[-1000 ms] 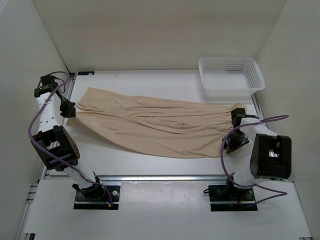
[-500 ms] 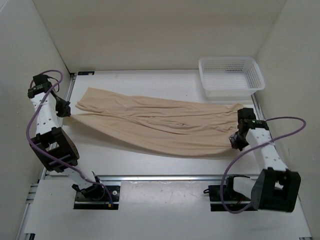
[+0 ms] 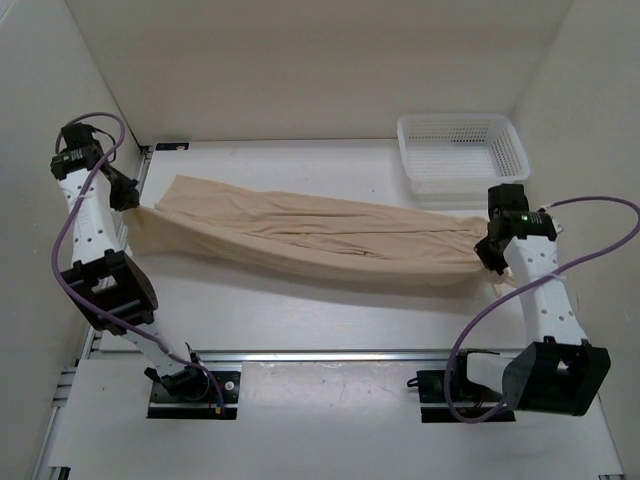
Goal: Fold and stack the trousers
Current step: Fold the trousers
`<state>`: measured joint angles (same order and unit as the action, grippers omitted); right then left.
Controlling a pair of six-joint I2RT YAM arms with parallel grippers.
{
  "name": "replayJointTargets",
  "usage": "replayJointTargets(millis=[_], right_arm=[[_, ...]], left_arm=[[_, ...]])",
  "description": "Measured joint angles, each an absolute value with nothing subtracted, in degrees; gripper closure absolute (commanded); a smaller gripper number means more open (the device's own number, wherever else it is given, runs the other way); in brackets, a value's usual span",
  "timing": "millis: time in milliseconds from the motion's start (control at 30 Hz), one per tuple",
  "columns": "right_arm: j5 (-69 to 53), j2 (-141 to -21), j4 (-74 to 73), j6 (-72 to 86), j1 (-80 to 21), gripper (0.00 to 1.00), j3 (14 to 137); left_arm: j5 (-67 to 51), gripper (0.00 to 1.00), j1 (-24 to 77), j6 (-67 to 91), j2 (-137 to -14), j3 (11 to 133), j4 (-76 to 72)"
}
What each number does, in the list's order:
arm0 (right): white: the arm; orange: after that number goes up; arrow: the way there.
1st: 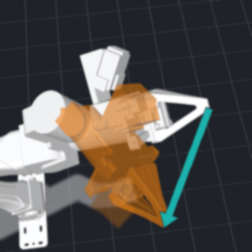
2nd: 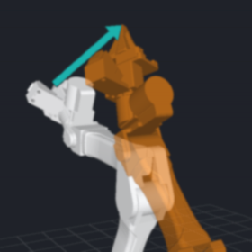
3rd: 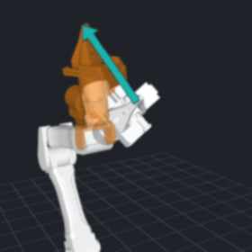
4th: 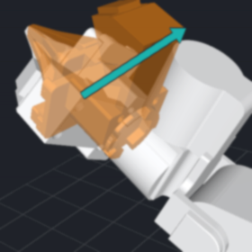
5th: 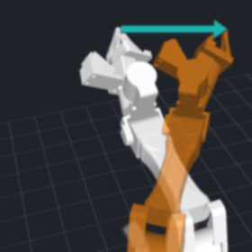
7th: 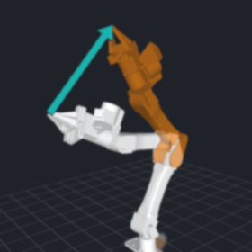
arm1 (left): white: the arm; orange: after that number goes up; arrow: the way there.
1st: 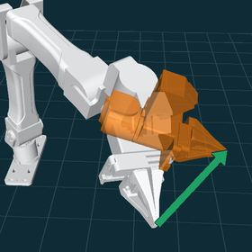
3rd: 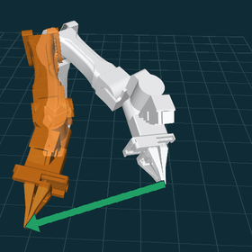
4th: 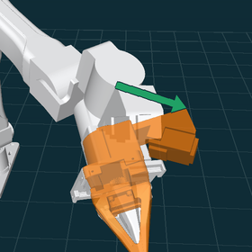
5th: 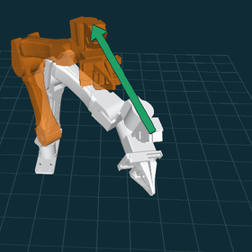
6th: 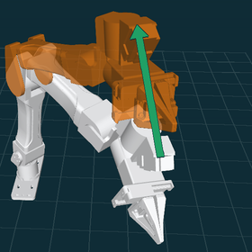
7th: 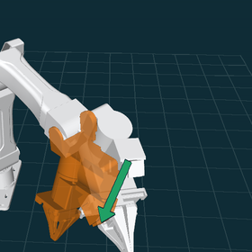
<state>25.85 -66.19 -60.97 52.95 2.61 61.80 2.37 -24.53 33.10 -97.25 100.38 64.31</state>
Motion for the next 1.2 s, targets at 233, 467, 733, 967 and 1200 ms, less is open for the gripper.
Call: replayJointTargets(millis=[233,467,733,967,1200], right_arm=[[28.21,-77.12,-58.83,51.53,2.52,1.00,71.07],[29.78,-85.73,-57.17,50.30,2.50,1.00,77.73],[30.50,-95.13,-55.24,49.04,2.48,1.00,84.62],[31.24,-102.56,-54.59,48.62,2.48,1.00,90.52],[31.92,-110.10,-53.89,47.77,2.50,1.00,97.91]], left_arm=[[2.35,0.90,-21.98,33.80,-106.52,108.09,64.40],[2.37,0.90,-20.84,34.17,-116.86,118.74,65.28],[2.52,0.90,-18.96,34.39,-123.37,128.09,66.02],[1.45,0.90,-17.41,34.09,-130.85,138.56,65.71],[-0.67,0.90,-16.53,33.91,-137.71,142.32,64.55]])
